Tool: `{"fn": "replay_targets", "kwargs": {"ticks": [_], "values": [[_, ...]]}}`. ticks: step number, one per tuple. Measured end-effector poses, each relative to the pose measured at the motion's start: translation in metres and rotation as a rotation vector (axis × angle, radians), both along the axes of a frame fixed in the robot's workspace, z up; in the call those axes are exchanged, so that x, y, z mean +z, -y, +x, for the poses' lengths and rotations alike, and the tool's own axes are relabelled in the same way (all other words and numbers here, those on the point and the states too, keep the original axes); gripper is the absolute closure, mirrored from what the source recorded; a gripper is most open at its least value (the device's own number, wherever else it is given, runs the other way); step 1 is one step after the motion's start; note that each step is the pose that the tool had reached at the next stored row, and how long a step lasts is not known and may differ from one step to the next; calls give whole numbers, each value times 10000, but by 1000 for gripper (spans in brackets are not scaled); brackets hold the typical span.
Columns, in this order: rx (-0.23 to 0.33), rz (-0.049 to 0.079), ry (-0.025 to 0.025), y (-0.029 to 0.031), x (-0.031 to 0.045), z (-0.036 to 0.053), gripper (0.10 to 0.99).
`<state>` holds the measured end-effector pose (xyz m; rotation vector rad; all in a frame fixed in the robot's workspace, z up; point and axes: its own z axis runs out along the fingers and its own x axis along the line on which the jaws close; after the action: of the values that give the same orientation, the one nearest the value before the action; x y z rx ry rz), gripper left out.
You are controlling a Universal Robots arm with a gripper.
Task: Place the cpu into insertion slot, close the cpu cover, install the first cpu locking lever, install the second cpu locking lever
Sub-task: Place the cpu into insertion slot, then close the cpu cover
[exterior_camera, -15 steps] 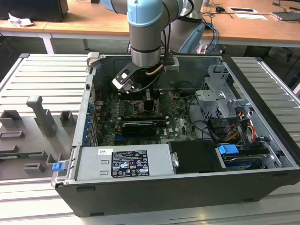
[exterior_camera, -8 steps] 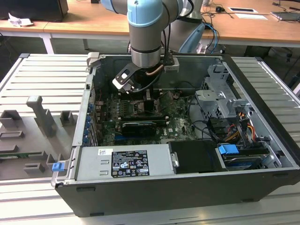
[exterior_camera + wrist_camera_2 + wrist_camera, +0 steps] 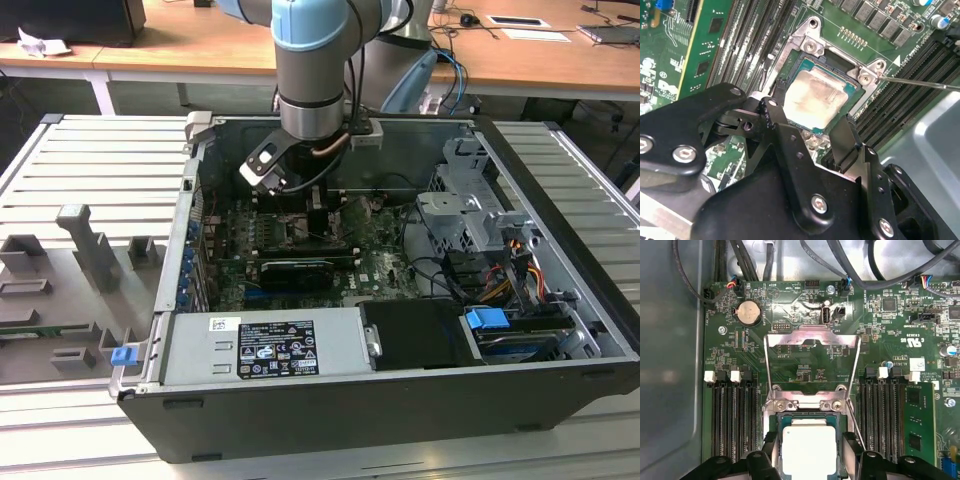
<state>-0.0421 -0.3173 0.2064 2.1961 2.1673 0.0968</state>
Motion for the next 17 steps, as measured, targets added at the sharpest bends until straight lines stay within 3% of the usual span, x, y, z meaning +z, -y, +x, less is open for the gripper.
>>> {"fn": "replay_targets", "kwargs": {"ticks": [5, 7, 13, 15, 17], "values": [[0, 0, 0, 0, 60, 0, 471], [-15, -7, 0, 11, 98, 0, 980], [-16, -9, -1, 12, 122, 0, 980], [-16, -7, 0, 11, 166, 0, 980], [-15, -5, -42, 11, 191, 21, 980]]}}
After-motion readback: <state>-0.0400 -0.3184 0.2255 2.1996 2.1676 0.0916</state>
